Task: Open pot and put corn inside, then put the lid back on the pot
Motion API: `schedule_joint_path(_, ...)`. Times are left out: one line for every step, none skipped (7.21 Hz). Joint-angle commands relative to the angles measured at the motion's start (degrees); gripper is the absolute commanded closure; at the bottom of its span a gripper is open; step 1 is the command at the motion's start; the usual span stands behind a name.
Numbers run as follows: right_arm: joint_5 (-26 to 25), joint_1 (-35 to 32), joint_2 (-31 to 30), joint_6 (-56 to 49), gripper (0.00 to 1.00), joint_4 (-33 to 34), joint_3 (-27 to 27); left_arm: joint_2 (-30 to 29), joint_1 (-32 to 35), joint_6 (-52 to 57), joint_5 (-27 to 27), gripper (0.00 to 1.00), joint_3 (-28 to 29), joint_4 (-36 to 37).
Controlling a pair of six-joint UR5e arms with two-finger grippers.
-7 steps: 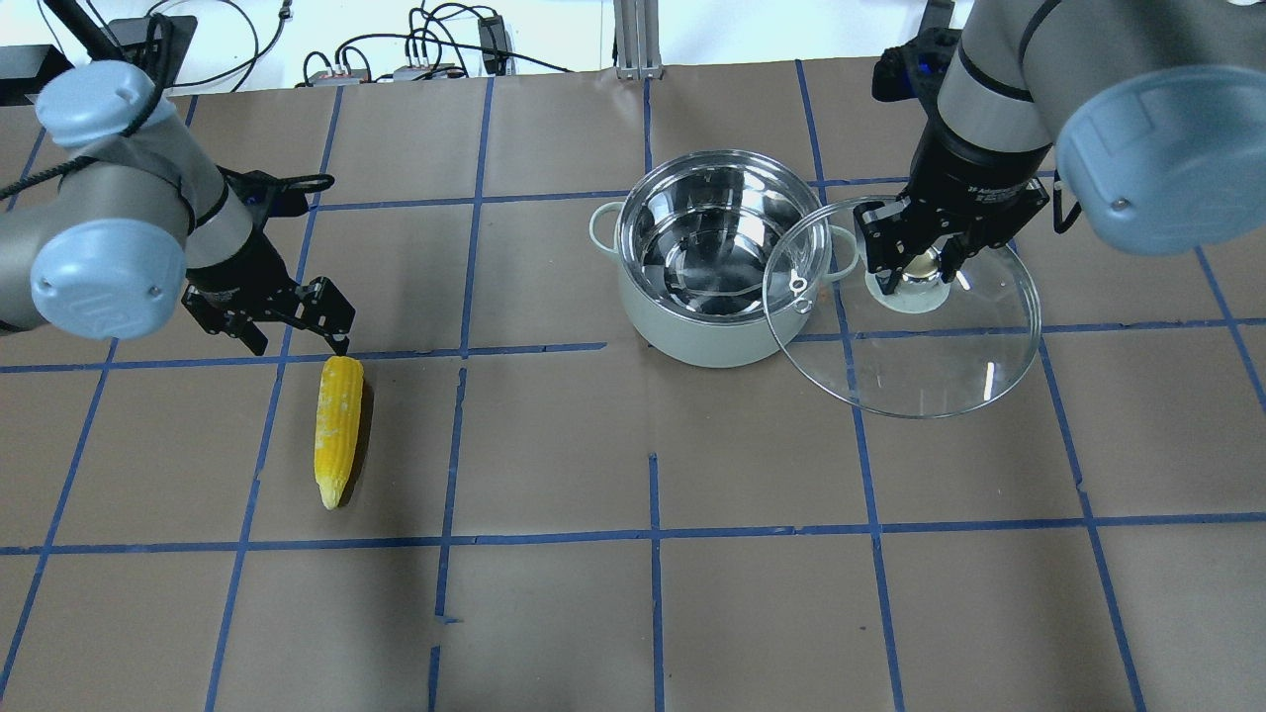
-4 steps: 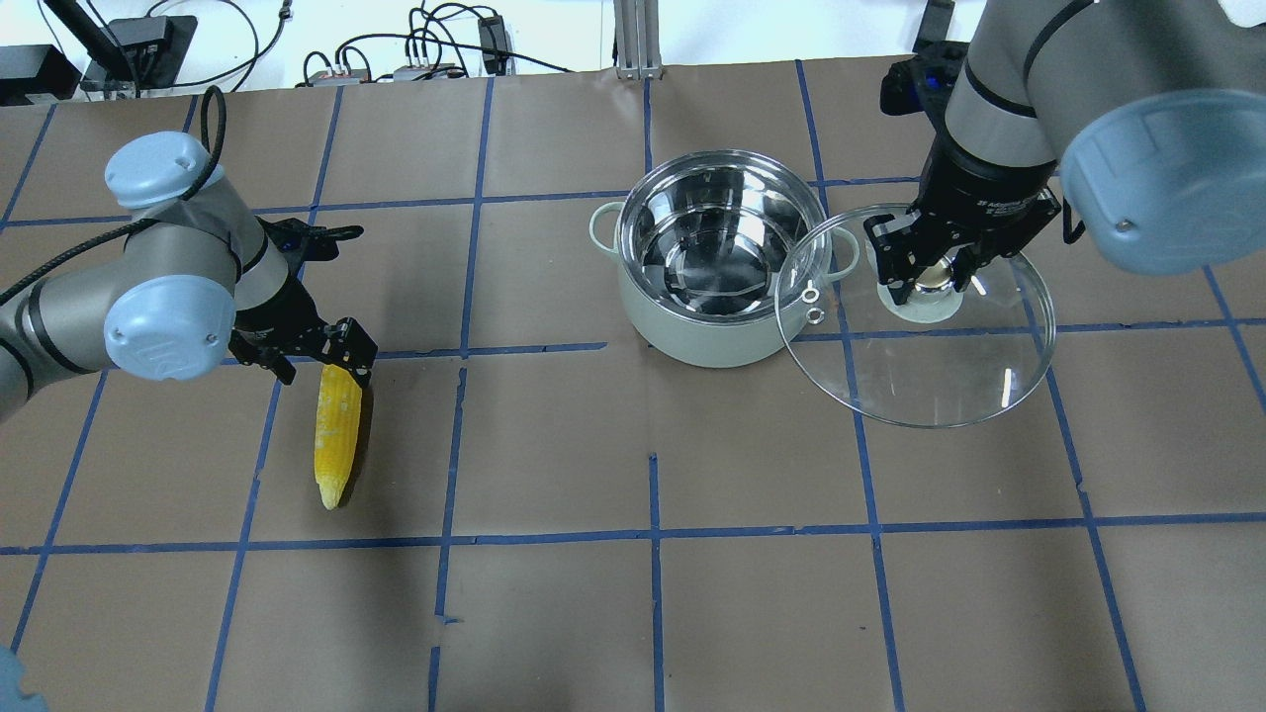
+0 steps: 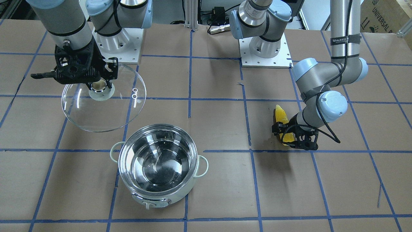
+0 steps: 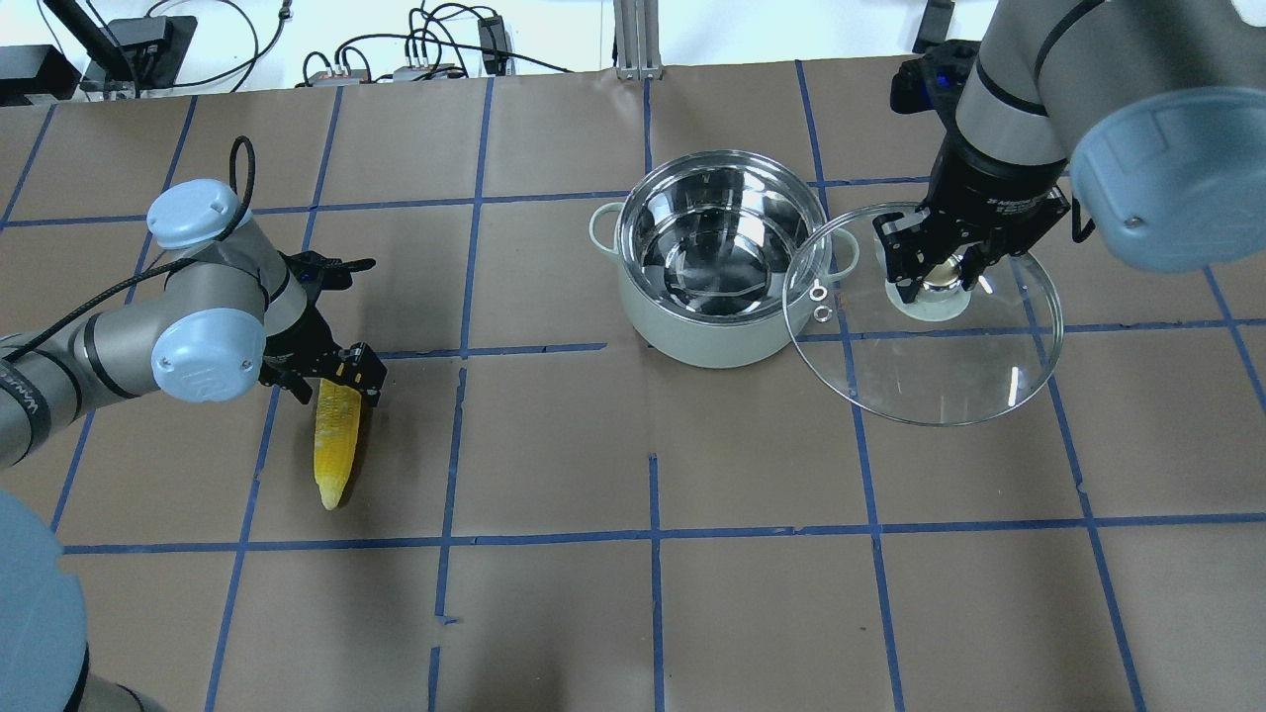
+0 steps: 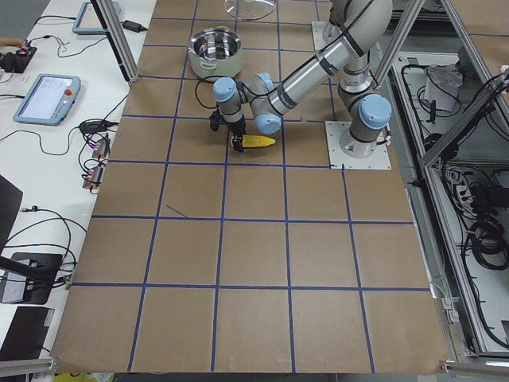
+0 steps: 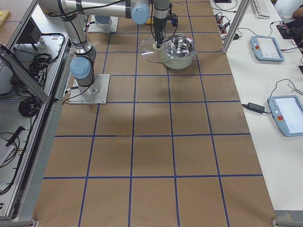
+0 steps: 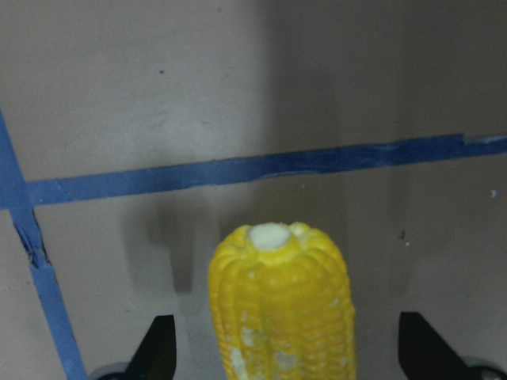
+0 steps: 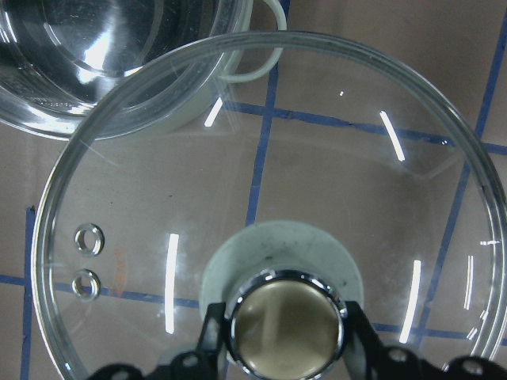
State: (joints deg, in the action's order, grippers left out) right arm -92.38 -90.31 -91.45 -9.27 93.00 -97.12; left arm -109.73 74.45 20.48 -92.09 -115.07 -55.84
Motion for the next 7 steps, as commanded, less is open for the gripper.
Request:
schedule_joint_path(0.0,0.05,0.05,-0.05,0.64,-0.01,0.0,1.7,-0.01,-0.44,-0.27,0.64,-0.33,-0.93)
schedule_joint_path(0.0,0.14,0.05,-0.05,0.64,-0.01,0.0,2.93,0.08,-0.53,0.33,0.76,-0.16,-1.81)
schedule_joint_path(0.09,0.14,0.05,-0.05,0.63,-0.01,0.0,4.07,0.6,-1.14,0.42,0.8,0.28,-4.08)
schedule_joint_path(0.09,0.14,0.05,-0.05,0.63,-0.01,0.0,4.7,0.87,-1.67,0.34,0.81,0.89,-4.89)
schedule_joint_path(0.09,0.14,0.05,-0.05,0.63,0.08,0.0,5.57,1.57,-3.24,0.95,0.8,3.69,-9.07)
schedule_joint_path(0.09,0.14,0.05,-0.13,0.63,0.08,0.0,8.19,4.18,-7.34,6.0,0.8,7.54,-16.16)
schedule_joint_path(0.09,0.14,0.13,-0.14,0.63,0.08,0.0,9.7,7.6,-10.34,8.14,0.8,11.67,-19.97)
